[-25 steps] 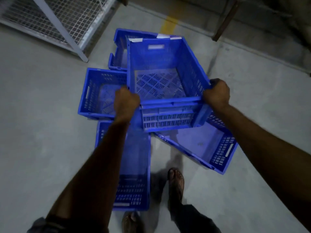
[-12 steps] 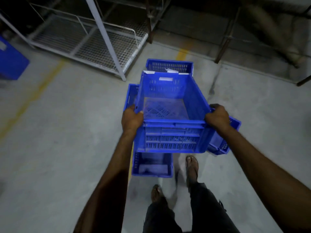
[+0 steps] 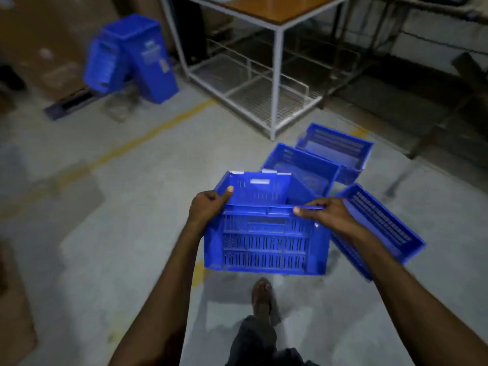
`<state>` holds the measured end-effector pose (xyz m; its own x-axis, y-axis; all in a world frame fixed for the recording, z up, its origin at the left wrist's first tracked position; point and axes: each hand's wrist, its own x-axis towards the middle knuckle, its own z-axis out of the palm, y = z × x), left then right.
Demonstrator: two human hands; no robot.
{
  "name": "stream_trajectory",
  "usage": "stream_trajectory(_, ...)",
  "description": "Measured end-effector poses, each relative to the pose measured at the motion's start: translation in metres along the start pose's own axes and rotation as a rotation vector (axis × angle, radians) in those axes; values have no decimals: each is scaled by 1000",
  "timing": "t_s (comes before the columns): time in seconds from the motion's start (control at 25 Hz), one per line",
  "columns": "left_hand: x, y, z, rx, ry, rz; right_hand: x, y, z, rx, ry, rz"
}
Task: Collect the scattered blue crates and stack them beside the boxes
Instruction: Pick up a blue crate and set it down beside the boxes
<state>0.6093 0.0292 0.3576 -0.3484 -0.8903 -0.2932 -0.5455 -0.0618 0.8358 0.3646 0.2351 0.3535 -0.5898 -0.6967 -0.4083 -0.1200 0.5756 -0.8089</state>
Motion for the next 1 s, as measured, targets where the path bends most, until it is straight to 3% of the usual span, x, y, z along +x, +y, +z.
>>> stream_trajectory(0.08, -65, -36, -46, -52, -5, -44, -47, 6, 35, -67, -155, -76)
stream_trajectory(0.24, -185, -111, -136, 39, -19, -126, -124, 16, 124, -93, -169, -70)
stream_trajectory(0.52, -389, -259, -250, -69, 307, -331, -254, 12, 294, -350, -417, -342)
stream_trajectory(0.64, -479, -326, -292, -103, 375, -368, -318, 4, 366, -415, -498, -464)
stream_trajectory(0.88, -692, -473, -401, -147, 637, -459, -523, 22, 545, -483, -633, -595)
stream_trajectory(1.0, -776, -507, -451, -325, 765, -600, -610, 21, 610, -477, -750, -612)
